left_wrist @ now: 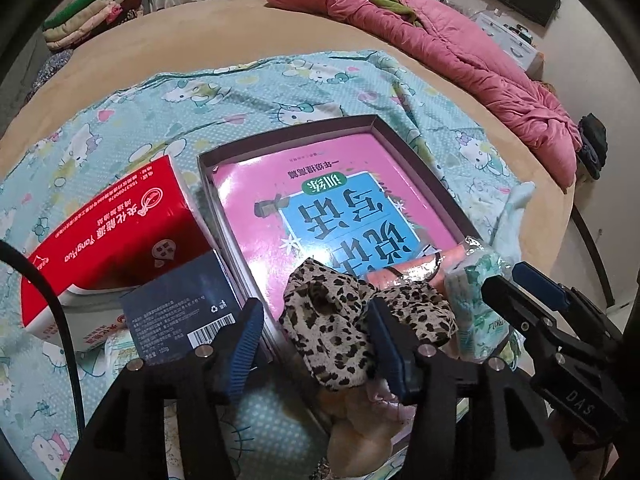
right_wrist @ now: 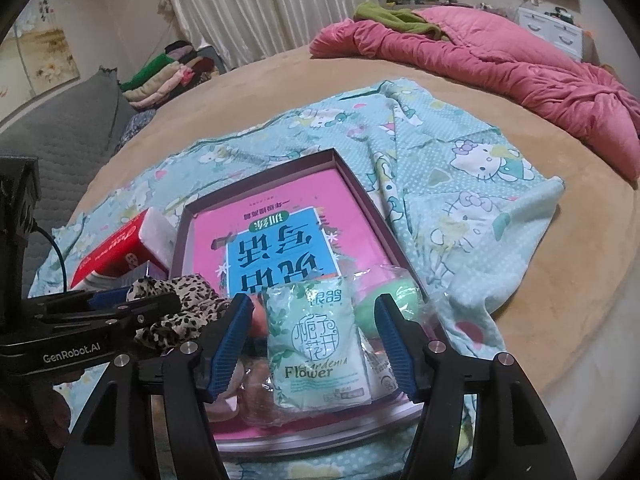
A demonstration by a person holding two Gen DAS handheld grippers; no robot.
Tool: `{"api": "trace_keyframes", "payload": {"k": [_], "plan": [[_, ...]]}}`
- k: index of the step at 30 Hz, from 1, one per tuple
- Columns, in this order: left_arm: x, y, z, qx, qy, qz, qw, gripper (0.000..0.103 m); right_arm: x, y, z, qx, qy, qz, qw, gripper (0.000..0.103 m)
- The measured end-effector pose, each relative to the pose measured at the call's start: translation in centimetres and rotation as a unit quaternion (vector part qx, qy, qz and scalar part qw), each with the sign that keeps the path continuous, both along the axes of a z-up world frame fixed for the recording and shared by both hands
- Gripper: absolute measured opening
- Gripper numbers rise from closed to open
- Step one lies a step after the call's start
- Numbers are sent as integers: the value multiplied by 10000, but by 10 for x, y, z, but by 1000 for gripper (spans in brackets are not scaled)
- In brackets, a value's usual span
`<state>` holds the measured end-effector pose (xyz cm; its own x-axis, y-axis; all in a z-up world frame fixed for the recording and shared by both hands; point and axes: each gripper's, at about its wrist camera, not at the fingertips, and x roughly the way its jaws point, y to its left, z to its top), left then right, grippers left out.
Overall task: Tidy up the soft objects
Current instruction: 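Open the right tool to release the tissue pack into the tray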
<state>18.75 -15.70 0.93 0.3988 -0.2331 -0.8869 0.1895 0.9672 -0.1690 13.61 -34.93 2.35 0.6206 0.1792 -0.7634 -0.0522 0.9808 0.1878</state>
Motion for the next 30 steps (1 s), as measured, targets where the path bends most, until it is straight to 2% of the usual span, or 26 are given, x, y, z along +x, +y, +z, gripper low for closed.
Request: {"api": "trace_keyframes", "payload": {"k": [5,7,11,15,30], "plan": [[-2,-1,5,20,-57,-43,10000,57,-2,0,3,-41,-23,-25,10000,67],[-4,-3,9,79,-103,-50,9999,58,-3,-1,4,-49,-48,-51,10000,73],[-7,-5,17,160,-219,-96,9996,59,-4,-3,7,-69,-78,-94,9999,74],[-11,-7,27,187,-337,-118,9992,65,-7,-5,12,-87,-178,-150,9997,74],[-28,-5,56,347,-696,-114,9969,70,-18,-7,32,-129,-493,-227,9984,77]]}}
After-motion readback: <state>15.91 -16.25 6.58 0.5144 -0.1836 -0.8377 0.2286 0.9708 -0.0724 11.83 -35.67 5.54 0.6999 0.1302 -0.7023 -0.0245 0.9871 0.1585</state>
